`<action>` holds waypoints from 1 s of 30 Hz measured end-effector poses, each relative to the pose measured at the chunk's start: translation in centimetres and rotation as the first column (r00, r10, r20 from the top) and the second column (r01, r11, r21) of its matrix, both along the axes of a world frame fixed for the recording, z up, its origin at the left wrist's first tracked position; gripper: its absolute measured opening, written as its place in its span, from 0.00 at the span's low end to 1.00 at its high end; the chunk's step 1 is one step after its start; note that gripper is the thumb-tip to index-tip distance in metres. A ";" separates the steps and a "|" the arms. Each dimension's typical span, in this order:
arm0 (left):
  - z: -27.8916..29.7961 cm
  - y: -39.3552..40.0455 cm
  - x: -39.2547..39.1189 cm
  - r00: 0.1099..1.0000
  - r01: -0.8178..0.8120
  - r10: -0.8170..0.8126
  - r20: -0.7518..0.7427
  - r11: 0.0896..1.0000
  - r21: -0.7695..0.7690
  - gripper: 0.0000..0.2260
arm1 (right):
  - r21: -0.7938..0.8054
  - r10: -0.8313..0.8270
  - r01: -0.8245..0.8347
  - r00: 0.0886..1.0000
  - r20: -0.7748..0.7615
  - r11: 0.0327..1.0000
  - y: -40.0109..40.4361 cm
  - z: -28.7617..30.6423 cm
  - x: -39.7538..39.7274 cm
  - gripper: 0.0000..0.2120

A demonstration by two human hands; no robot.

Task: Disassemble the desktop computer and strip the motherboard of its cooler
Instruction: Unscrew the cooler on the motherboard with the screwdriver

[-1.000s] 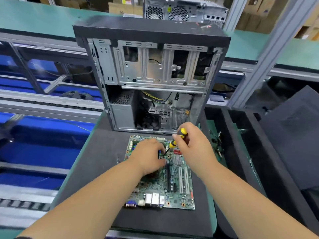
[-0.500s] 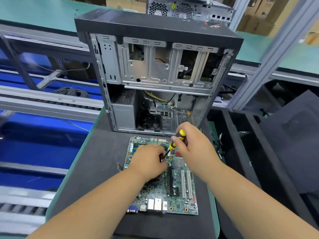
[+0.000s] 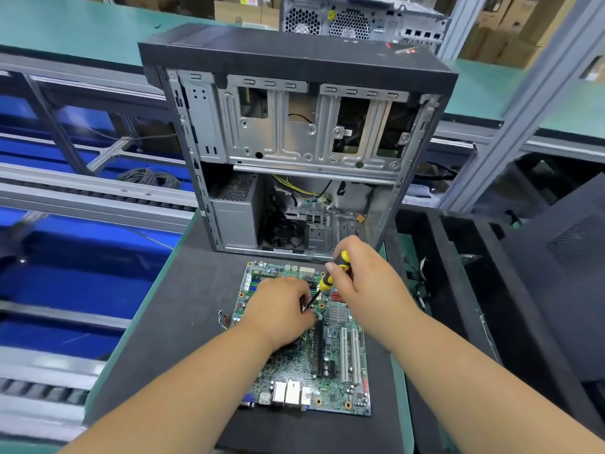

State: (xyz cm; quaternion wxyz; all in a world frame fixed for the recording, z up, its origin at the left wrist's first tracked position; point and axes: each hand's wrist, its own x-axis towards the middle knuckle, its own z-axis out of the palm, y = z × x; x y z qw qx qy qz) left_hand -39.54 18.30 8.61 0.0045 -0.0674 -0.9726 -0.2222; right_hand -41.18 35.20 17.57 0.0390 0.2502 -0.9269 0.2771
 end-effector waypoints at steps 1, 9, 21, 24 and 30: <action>0.0 0.0 0.0 1.000 0.002 -0.002 0.000 1.000 -0.007 0.07 | 0.016 0.012 -0.012 1.000 0.002 1.000 0.0 0.1 0.0 0.06; -0.2 0.1 -0.2 0.999 0.032 -0.033 -0.010 0.996 -0.079 0.09 | 0.155 0.103 -0.099 0.994 -0.021 0.983 -0.8 1.1 -0.5 0.06; -0.3 0.1 -0.2 0.999 0.038 -0.039 -0.001 0.996 -0.081 0.09 | 0.330 0.008 0.011 0.998 -0.057 0.944 -1.4 2.8 -0.6 0.20; 0.0 0.2 -0.2 0.999 0.036 -0.035 0.013 0.994 -0.100 0.13 | 0.317 -0.082 0.084 0.996 -0.018 0.945 -2.2 2.7 -0.7 0.15; 0.1 0.2 -0.2 0.999 0.026 -0.024 0.032 0.997 -0.069 0.05 | 0.195 0.036 -0.051 0.996 0.081 0.979 -2.6 2.3 0.5 0.03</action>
